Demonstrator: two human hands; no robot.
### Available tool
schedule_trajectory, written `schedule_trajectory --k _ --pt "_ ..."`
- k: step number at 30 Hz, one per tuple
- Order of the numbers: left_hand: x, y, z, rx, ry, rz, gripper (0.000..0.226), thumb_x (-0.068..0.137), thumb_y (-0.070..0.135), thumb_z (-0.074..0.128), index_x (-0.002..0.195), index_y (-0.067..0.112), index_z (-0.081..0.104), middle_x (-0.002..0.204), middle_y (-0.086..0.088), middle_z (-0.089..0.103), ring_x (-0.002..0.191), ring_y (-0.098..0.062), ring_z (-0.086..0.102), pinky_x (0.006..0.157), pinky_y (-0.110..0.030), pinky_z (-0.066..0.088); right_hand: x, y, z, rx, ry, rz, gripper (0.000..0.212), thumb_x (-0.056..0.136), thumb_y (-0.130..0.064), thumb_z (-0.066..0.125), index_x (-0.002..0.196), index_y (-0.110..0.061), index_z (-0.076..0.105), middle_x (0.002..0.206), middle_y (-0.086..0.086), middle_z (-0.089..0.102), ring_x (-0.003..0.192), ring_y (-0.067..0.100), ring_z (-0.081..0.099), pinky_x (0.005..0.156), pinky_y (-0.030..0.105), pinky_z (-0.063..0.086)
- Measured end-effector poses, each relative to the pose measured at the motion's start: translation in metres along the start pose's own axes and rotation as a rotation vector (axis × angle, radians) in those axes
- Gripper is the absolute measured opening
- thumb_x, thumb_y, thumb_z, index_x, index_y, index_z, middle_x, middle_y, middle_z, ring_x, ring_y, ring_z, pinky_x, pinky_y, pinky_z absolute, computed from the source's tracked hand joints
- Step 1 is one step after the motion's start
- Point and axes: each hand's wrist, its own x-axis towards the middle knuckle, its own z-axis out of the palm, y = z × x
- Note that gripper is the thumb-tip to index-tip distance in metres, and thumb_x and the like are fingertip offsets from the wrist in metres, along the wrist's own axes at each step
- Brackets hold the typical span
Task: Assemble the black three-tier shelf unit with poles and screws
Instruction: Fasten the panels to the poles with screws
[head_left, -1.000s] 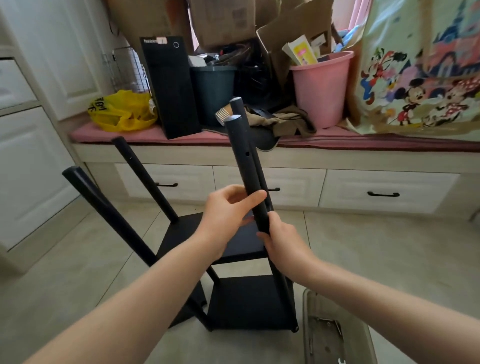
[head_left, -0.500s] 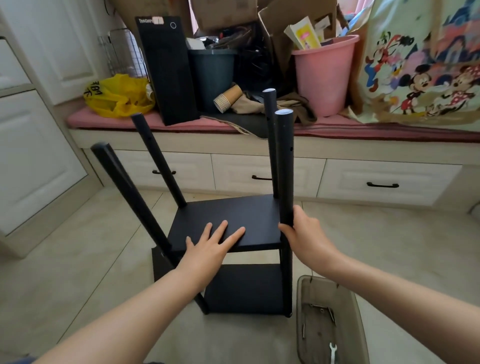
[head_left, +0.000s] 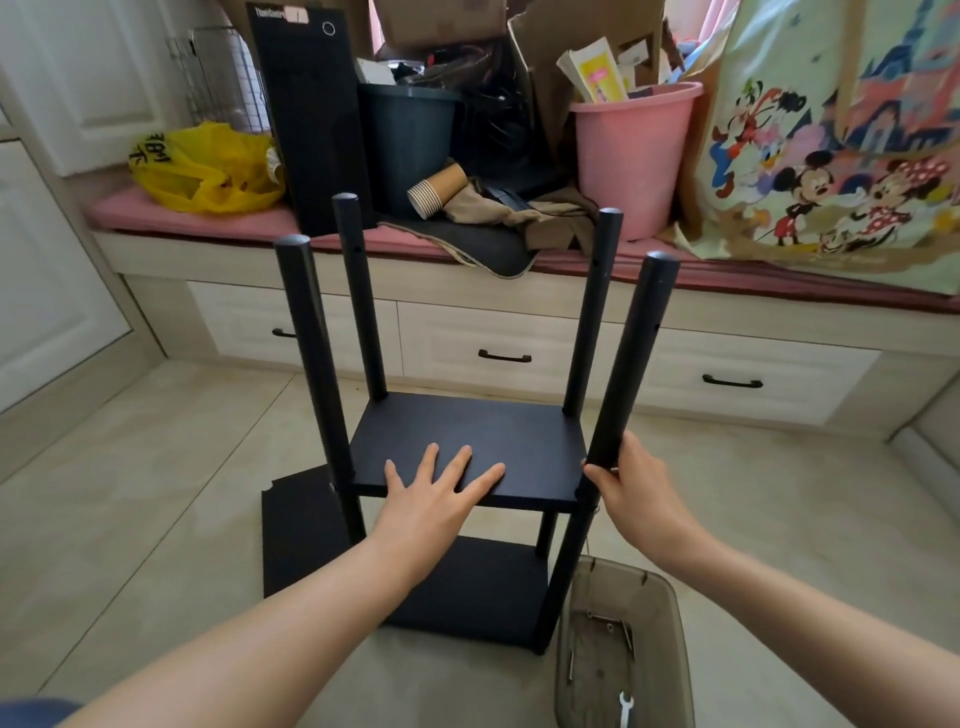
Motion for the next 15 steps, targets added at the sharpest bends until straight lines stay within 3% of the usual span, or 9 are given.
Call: schedule_trajectory --k 7,11,15 --pt "0.006 0.019 0.008 0.022 0.07 0.014 0.111 0.096 0.008 0.061 0.151 0.038 -0.03 0.169 -0.01 -0.012 0.153 -0.047 -0.004 0.111 -0.074 0.022 -0.002 0.006 -0.01 0.032 0.042 0.05 0.021 0.098 -0.011 0.059 0.118 -0.01 0.053 0.104 0.005 0.064 0.094 0.022 0.063 0.076 0.031 0.05" --pt "0.004 0.029 0.009 0.039 0.072 0.01 0.113 0.095 0.011 0.065 0.152 0.036 -0.029 0.169 -0.013 -0.011 0.153 -0.049 -0.002 0.11 -0.074 0.024 -0.008 0.005 -0.015 0.105 0.043 0.112 0.024 0.098 -0.01 0.059 0.121 -0.012 0.053 0.111 0.005 0.063 0.1 0.024 0.065 0.086 0.046 0.057" --pt "-0.001 0.025 0.01 0.051 0.092 0.043 0.107 0.098 0.014 0.062 0.154 0.033 -0.026 0.169 -0.012 -0.011 0.153 -0.047 -0.003 0.114 -0.07 0.021 -0.014 0.003 -0.017 0.107 0.046 0.118 0.026 0.098 -0.014 0.06 0.124 -0.013 0.054 0.111 0.002 0.063 0.099 0.022 0.065 0.087 0.047 0.057"
